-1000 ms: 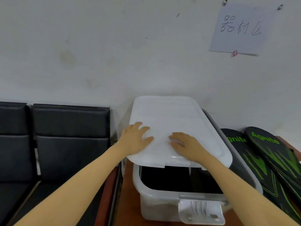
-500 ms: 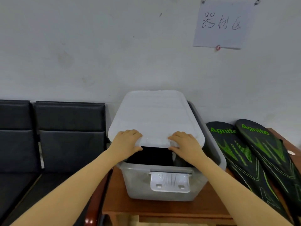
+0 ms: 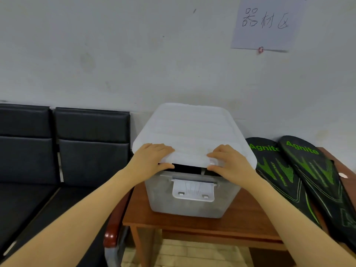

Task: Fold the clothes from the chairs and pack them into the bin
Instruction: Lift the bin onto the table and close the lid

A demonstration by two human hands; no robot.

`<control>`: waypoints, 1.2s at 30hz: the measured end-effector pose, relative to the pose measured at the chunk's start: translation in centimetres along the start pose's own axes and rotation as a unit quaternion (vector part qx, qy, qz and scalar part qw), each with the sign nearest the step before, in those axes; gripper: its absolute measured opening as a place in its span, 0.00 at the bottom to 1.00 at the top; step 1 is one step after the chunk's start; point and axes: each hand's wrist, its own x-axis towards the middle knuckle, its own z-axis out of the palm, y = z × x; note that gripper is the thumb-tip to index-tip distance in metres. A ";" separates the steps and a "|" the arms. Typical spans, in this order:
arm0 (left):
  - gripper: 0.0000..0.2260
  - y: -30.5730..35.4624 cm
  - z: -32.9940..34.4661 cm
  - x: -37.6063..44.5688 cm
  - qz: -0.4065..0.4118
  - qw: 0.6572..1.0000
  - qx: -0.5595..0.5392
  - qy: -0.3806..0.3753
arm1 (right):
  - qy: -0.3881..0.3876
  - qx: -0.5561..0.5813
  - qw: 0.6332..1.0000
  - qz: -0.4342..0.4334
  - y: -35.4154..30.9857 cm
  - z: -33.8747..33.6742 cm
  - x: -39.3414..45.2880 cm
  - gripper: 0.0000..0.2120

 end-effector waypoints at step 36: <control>0.25 2.7 3.1 -3.0 0.032 0.992 0.118 0.038 | 0.093 -0.007 0.995 0.028 -0.3 4.9 -3.9 0.31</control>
